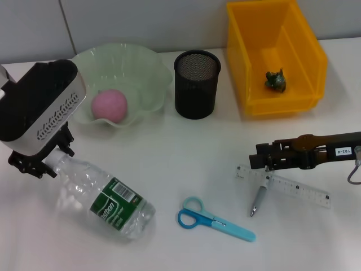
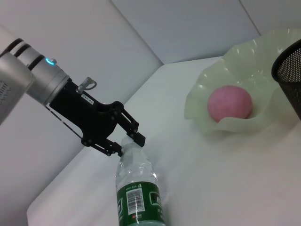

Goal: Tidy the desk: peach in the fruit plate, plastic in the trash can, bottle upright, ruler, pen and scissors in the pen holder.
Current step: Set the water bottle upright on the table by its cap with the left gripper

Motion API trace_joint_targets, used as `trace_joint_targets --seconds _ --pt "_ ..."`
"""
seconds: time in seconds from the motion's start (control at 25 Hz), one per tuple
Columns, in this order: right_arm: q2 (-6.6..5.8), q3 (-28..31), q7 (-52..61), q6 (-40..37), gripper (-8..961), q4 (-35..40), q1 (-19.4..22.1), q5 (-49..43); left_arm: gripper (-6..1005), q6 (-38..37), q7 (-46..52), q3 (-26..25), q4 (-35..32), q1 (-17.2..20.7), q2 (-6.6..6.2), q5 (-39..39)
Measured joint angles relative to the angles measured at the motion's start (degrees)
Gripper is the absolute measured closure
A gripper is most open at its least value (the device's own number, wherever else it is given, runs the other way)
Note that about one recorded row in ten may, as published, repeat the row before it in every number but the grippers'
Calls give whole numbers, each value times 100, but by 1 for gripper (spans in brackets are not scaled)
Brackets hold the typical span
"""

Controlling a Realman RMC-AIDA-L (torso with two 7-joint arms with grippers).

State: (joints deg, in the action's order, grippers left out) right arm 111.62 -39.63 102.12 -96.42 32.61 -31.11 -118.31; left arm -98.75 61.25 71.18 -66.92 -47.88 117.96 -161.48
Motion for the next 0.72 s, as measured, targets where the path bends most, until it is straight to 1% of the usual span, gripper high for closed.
trace_joint_targets --seconds 0.4,0.52,0.72 --pt "-49 0 36 -93 208 0 -1 -25 559 -277 292 -44 -123 -53 32 18" --pt "-60 0 21 -96 209 0 -11 -31 559 -430 374 -57 -252 -60 36 44" --pt "-81 -25 13 -96 209 0 -42 -35 559 -647 479 -185 -369 -115 43 60"
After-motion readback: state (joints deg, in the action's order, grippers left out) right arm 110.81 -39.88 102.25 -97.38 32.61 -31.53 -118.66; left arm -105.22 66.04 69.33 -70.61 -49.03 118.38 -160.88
